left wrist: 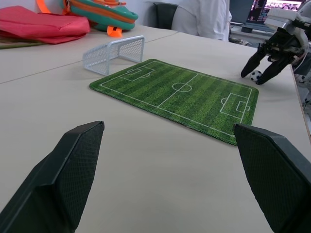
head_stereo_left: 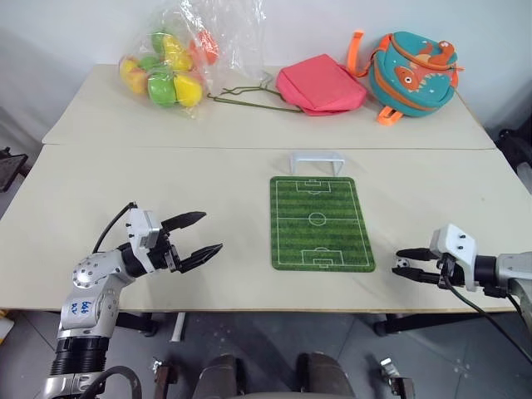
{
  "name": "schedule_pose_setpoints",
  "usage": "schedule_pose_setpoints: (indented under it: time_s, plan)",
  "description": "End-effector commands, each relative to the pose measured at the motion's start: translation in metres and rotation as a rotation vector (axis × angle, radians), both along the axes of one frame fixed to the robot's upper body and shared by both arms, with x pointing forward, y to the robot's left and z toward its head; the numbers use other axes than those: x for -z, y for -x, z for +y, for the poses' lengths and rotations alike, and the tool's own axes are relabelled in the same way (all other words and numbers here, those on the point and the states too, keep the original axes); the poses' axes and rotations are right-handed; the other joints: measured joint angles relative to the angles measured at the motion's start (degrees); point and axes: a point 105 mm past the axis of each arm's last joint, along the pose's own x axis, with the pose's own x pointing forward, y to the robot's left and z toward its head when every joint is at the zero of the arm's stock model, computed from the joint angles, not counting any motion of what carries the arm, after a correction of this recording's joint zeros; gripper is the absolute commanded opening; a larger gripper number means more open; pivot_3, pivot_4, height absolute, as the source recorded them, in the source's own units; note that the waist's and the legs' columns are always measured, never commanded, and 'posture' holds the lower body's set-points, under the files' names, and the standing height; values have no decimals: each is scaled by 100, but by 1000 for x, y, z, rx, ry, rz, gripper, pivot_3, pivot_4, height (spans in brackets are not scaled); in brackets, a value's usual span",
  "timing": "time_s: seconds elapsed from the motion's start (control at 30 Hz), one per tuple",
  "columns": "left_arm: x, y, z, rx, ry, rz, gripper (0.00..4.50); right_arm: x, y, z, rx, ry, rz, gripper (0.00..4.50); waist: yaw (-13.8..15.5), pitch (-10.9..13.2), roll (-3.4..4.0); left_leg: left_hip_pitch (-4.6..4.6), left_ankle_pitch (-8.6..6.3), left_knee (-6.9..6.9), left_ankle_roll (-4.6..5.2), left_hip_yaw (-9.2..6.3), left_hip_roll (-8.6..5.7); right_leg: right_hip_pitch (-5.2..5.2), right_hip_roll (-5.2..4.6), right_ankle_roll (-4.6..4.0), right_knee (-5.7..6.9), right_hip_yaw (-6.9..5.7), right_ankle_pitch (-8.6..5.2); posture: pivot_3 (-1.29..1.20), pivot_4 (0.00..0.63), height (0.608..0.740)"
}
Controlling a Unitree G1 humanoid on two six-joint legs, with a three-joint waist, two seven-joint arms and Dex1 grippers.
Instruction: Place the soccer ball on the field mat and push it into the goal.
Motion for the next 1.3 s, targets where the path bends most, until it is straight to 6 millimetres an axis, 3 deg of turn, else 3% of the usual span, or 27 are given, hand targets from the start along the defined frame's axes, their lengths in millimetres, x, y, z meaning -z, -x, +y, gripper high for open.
schedule_pose_setpoints:
  time_s: [0.03,0.17,0.27,0.4,0.7,0.9,1.3]
  plan:
    - [-5,2,0,9,-3,-38,4500,-5,-1,-2,20,-5,-29,839,3,0,0,0,0,0,0,0,0,0,0,0,0,0,0,0,150,740]
    - [-2,4,0,23,-7,-39,4500,-25,-2,2,7,-19,-75,843,13,1,1,-1,0,0,0,-1,0,-1,-1,0,1,0,0,0,150,740]
    - [-8,12,-5,128,94,-52,4500,-46,-6,17,-31,-39,-118,843,15,2,2,-1,0,0,0,-1,4,-1,-2,0,1,1,0,0,150,740]
    - [6,15,-15,207,40,-53,4500,-62,-11,72,-177,-105,-105,843,-3,3,4,-1,0,2,0,7,10,-7,2,0,2,3,0,0,150,740]
    - [14,16,-14,261,-38,-98,4500,-48,-20,120,-362,-109,-53,843,15,6,-2,-20,-2,4,5,-18,-20,-6,-12,1,0,-20,1,0,150,740]
    - [15,22,-6,250,-73,-118,4500,-28,-28,127,-430,-67,4,843,-2,6,-2,-19,-2,3,5,-23,-16,-6,-10,1,2,-30,1,0,150,740]
    - [11,30,7,159,-68,-122,4500,-13,-38,138,-471,-69,42,843,-9,6,-2,-19,-1,4,4,-27,-12,-4,-10,1,5,-31,1,0,150,740]
